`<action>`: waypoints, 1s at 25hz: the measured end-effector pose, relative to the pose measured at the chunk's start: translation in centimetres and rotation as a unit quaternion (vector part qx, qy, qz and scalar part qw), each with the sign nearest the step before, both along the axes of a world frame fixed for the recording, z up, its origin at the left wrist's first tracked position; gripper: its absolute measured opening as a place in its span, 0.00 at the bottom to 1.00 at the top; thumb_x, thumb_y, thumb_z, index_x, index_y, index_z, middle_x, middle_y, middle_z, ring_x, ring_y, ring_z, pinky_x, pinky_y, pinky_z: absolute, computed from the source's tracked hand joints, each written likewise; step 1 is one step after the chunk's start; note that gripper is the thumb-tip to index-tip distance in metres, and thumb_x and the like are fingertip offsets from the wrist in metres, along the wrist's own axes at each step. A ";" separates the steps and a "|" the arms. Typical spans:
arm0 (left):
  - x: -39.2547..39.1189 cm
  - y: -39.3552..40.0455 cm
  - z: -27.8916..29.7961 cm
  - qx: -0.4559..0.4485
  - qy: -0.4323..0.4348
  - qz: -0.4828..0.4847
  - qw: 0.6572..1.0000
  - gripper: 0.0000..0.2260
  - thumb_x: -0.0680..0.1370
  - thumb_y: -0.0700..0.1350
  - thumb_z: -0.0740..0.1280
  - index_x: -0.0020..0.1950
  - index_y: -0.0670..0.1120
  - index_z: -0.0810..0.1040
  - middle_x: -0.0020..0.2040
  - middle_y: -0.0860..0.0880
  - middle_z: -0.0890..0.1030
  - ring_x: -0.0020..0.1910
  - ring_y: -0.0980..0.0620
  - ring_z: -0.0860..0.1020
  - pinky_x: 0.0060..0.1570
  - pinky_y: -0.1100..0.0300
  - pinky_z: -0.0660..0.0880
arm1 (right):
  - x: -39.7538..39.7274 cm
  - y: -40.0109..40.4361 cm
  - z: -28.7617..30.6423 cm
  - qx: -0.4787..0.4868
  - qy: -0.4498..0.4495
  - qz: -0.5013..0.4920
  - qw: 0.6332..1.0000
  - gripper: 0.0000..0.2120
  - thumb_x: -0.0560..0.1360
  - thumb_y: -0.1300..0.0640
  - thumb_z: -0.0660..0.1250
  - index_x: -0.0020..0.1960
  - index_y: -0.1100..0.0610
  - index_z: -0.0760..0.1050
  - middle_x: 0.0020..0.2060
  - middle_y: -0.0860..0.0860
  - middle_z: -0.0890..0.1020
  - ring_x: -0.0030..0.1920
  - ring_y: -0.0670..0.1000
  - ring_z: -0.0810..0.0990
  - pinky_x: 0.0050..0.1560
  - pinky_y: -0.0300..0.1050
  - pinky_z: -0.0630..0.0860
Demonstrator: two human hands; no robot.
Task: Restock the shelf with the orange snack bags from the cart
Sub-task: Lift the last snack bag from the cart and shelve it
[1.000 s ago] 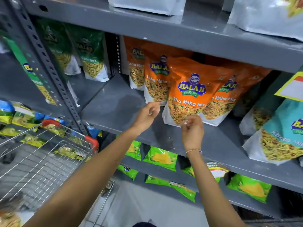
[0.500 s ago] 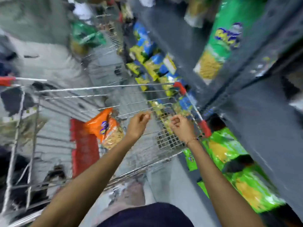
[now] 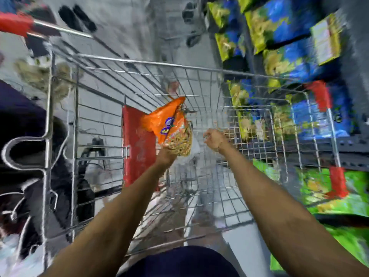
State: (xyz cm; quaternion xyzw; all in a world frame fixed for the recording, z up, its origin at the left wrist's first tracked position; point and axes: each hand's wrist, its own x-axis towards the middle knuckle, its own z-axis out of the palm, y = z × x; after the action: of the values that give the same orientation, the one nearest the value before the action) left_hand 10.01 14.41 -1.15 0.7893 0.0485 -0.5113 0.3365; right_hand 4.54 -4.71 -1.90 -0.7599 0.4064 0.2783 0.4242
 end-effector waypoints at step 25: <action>-2.9 -6.3 8.3 -0.257 -0.002 -0.049 0.965 0.17 0.66 0.24 0.68 0.45 0.42 0.73 0.28 0.57 0.81 0.30 0.61 0.80 0.34 0.61 0.78 | -13.2 -3.0 10.9 -0.013 -0.127 -0.136 0.982 0.12 0.72 0.66 0.67 0.55 0.62 0.72 0.53 0.61 0.79 0.50 0.54 0.78 0.49 0.45 0.76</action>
State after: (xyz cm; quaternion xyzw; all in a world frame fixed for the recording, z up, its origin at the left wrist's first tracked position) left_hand 7.15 8.11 7.14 0.6786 -0.1238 -0.5210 0.5027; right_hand -8.69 -7.69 8.96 -0.7319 0.4527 0.1142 0.4964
